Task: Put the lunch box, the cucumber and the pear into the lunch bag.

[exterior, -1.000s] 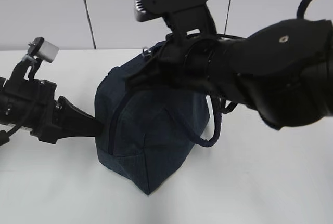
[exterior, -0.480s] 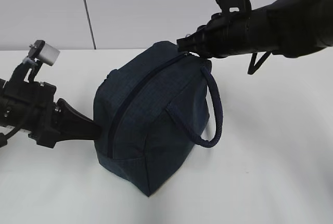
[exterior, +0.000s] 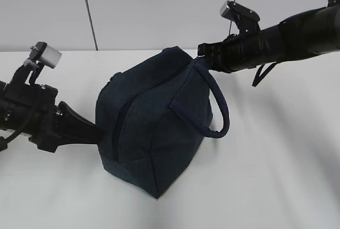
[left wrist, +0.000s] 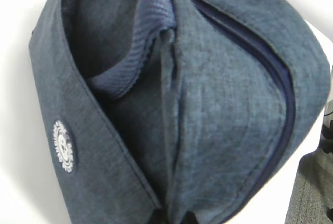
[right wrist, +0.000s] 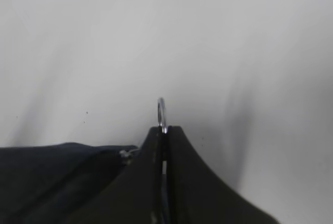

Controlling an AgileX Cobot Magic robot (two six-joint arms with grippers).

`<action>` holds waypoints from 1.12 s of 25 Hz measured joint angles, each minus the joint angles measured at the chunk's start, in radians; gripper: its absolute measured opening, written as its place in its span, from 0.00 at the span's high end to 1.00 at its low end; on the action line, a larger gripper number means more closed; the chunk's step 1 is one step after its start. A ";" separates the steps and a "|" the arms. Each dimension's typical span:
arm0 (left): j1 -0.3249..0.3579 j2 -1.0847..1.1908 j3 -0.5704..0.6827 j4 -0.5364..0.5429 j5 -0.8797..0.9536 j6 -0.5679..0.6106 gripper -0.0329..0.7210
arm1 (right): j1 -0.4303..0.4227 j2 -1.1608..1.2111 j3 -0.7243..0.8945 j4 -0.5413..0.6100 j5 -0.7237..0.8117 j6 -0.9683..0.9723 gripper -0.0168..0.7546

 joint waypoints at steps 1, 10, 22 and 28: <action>0.000 0.000 0.000 0.002 0.000 0.000 0.96 | -0.002 0.015 -0.001 0.000 0.021 0.010 0.98; 0.000 0.000 0.000 0.013 -0.014 0.000 0.96 | -0.010 0.033 0.008 0.006 0.070 0.098 0.98; -0.001 0.000 0.000 0.018 -0.029 -0.001 0.96 | -0.012 0.033 0.071 0.021 0.081 0.125 0.98; -0.001 0.000 0.000 0.020 -0.037 -0.034 0.89 | -0.013 0.033 0.029 0.017 0.094 0.083 0.67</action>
